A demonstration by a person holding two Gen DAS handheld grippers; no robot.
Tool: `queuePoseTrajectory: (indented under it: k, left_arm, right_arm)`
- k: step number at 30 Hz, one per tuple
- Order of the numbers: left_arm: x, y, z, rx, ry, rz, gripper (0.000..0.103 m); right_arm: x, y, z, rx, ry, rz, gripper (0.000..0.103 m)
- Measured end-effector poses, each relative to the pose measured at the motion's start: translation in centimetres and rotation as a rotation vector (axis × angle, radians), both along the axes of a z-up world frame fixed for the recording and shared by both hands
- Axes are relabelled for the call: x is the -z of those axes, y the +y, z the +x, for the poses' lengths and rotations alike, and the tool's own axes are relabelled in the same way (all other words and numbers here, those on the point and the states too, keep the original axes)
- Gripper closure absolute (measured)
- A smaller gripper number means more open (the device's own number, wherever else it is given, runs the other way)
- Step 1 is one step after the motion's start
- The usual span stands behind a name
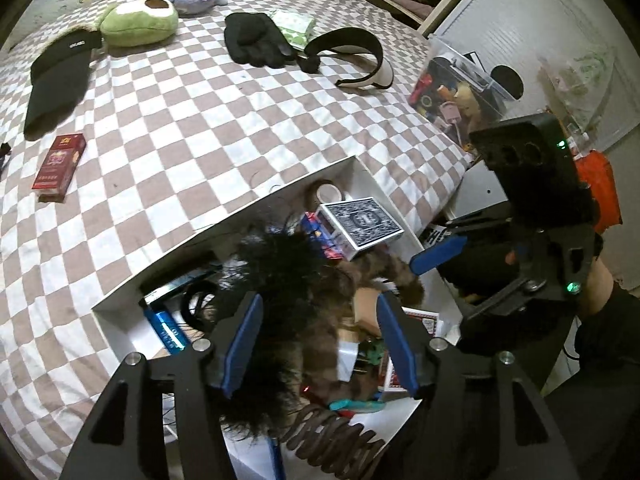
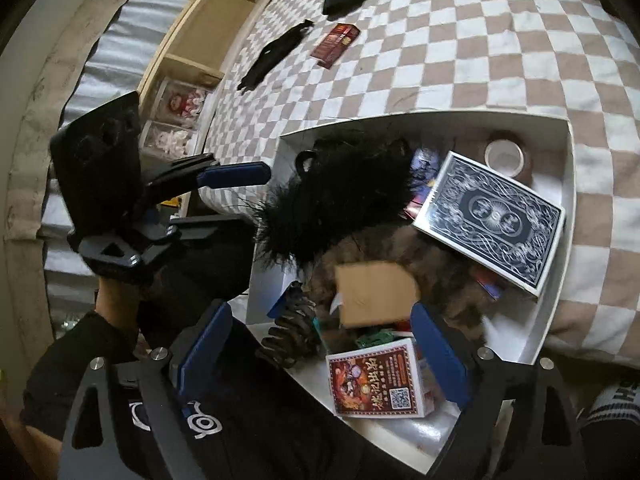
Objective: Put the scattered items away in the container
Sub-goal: 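Withdraw both tools from the box toward the black fabric and red cigarette pack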
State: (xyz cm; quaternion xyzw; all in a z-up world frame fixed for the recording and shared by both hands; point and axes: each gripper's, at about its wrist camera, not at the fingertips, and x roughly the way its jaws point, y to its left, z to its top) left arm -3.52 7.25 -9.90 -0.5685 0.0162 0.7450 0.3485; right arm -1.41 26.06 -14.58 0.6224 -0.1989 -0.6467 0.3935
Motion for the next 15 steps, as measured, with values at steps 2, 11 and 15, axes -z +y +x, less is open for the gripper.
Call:
queuePoseTrajectory:
  k: [2, 11, 15]
  left_arm:
    - [0.1, -0.3, -0.1, -0.006, 0.002, -0.009, 0.04]
    - [0.2, -1.3, -0.7, -0.025, 0.024, -0.049, 0.037]
    - [0.2, -1.9, -1.2, -0.042, 0.037, -0.065, 0.031]
  right_arm:
    - [-0.3, 0.0, -0.1, 0.004, 0.0, -0.009, 0.012]
    - [-1.0, -0.8, -0.9, 0.014, -0.005, -0.019, 0.012]
    - [-1.3, -1.3, -1.1, 0.012, -0.003, -0.023, 0.01]
